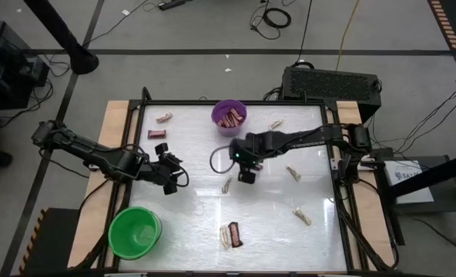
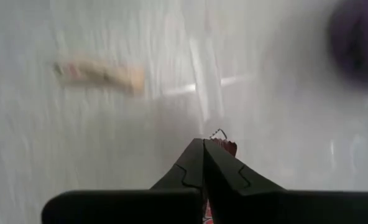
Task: Sort candy by brand, put in halloween buckets
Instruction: Put the brown chocolate into the purple bucket
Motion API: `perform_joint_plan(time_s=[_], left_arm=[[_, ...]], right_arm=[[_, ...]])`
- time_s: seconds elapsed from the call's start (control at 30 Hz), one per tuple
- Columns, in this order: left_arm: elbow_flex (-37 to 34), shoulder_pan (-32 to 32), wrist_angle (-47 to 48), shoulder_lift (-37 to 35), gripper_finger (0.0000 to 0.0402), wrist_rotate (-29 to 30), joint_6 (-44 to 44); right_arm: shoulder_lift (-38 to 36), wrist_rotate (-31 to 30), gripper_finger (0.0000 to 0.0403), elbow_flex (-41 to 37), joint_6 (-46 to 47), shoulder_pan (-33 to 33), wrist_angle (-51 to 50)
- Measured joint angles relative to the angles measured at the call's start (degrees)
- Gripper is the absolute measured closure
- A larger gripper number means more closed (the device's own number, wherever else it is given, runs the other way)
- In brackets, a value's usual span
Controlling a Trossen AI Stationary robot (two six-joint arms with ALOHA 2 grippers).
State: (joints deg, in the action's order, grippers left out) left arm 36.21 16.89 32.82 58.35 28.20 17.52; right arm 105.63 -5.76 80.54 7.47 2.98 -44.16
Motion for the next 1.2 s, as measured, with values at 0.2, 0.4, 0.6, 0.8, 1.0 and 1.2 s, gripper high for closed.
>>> perform_joint_plan(time_s=[0.2, 0.4, 0.6, 0.8, 1.0, 1.2], left_arm=[[0.00, 0.02, 0.00, 0.00, 0.0199, -0.17, 0.07], [0.00, 0.02, -0.57, 0.00, 0.0199, -1.19, 0.15], [0.00, 0.02, -0.79, 0.00, 0.0199, -1.24, 0.13], [0.00, 0.02, -0.79, 0.00, 0.0199, -1.24, 0.13], [0.00, 0.00, -0.28, -0.02, 0.0199, -1.24, 0.29], [0.32, -3.30, 1.67, -0.02, 0.0199, -0.87, 1.66]], right_arm=[[0.00, 1.61, 0.0403, 5.04, -7.85, 5.27, 5.77], [0.00, 8.07, 0.0403, 8.37, -13.11, 11.89, 17.11], [-0.02, 10.43, 0.0403, 8.82, -14.17, 18.14, 26.28], [0.66, 10.62, 0.0402, 8.87, -14.17, 23.25, 27.72], [3.88, 13.62, 0.0402, 8.87, -13.91, 25.24, 27.28], [5.00, 13.40, 0.0402, 8.87, -14.22, 25.33, 27.55]])
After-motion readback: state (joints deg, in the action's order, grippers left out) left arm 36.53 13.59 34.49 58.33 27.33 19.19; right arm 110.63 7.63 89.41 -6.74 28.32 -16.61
